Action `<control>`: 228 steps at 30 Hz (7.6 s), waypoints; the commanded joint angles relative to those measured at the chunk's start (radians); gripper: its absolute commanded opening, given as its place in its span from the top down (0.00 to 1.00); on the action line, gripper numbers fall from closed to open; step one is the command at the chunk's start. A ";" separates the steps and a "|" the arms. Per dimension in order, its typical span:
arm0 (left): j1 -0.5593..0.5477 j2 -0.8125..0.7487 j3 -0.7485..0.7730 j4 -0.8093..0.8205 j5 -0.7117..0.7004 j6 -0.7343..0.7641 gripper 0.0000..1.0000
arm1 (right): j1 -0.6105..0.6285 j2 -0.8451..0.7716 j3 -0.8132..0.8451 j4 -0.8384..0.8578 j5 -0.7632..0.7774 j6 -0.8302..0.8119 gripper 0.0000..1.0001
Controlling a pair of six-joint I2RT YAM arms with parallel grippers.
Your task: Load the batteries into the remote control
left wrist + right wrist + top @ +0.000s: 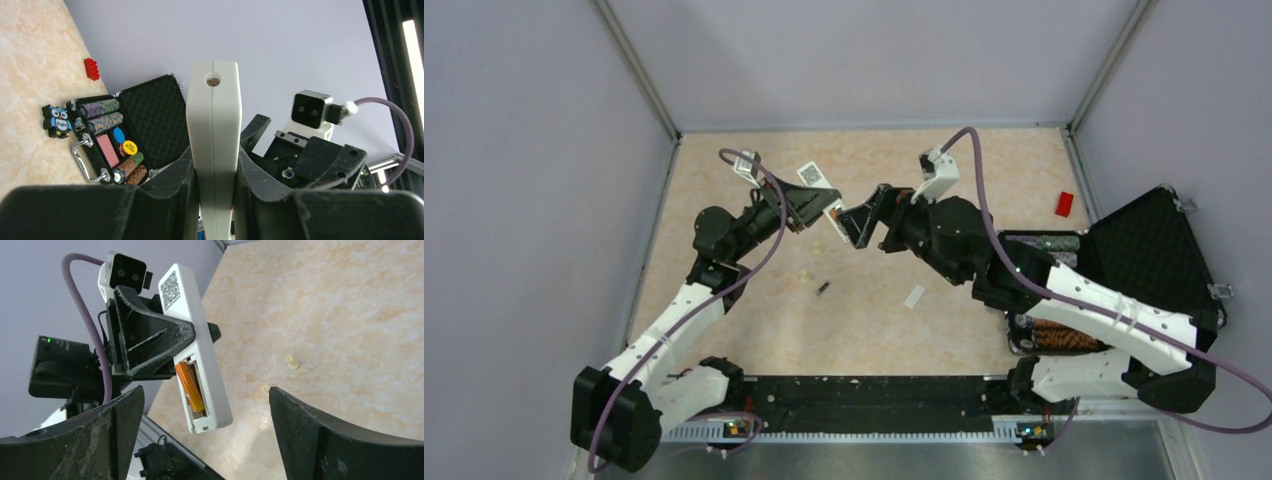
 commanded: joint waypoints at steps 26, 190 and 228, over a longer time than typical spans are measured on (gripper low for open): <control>-0.002 -0.082 -0.055 0.139 -0.007 0.024 1.00 | 0.008 0.007 -0.198 0.373 -0.066 0.531 0.12; 0.029 -0.370 0.297 -1.262 -0.827 0.802 1.00 | -0.001 0.541 -0.140 -0.172 0.055 0.283 0.98; 0.025 0.016 -0.173 -0.184 0.212 0.170 1.00 | -0.124 0.204 0.186 -0.501 -0.476 0.094 0.99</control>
